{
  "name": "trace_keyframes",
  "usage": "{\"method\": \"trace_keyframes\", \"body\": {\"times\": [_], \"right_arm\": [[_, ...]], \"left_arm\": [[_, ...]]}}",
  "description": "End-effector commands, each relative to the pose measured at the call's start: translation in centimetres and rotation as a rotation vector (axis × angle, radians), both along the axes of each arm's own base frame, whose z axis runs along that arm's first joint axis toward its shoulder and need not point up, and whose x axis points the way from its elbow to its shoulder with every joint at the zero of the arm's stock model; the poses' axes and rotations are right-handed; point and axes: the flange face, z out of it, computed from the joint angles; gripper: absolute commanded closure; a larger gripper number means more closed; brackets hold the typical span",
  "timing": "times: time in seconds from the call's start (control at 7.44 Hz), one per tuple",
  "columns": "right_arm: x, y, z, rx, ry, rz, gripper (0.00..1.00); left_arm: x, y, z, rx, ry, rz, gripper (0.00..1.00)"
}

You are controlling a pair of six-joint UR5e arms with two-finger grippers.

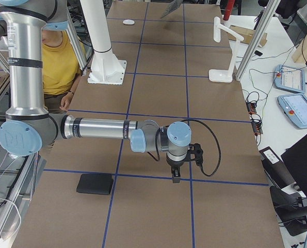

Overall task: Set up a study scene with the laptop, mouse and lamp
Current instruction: 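Carry the laptop with the left gripper onto the table's far corner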

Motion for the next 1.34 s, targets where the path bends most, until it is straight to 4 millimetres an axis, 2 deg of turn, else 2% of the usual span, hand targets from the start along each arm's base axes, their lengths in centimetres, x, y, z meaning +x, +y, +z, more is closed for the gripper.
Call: {"method": "trace_keyframes", "body": {"times": [0.0, 0.27, 0.54, 0.81, 0.94, 1.07, 1.21], "right_arm": [[0.0, 0.0, 0.0, 0.0, 0.0, 0.0, 0.0], [0.0, 0.0, 0.1, -0.003, 0.0, 0.0, 0.0], [0.0, 0.0, 0.2, -0.004, 0.0, 0.0, 0.0], [0.0, 0.0, 0.3, -0.007, 0.0, 0.001, 0.0], [0.0, 0.1, 0.6, -0.013, 0.0, 0.001, 0.0], [0.0, 0.1, 0.6, -0.013, 0.0, 0.001, 0.0], [0.0, 0.1, 0.7, -0.015, 0.0, 0.001, 0.0]], "left_arm": [[5.8, -5.6, -6.7, -0.019, 0.035, 0.019, 1.0], [12.2, -10.0, -14.2, -0.059, 0.087, 0.018, 1.0], [19.1, -12.6, -21.3, -0.106, 0.135, 0.016, 1.0], [25.1, -13.4, -27.0, -0.16, 0.17, -0.001, 1.0], [29.3, -13.1, -30.6, -0.175, 0.162, -0.04, 1.0], [33.8, -11.9, -32.5, -0.207, 0.168, -0.048, 1.0], [37.5, -11.2, -35.2, -0.224, 0.173, -0.079, 1.0]]}}
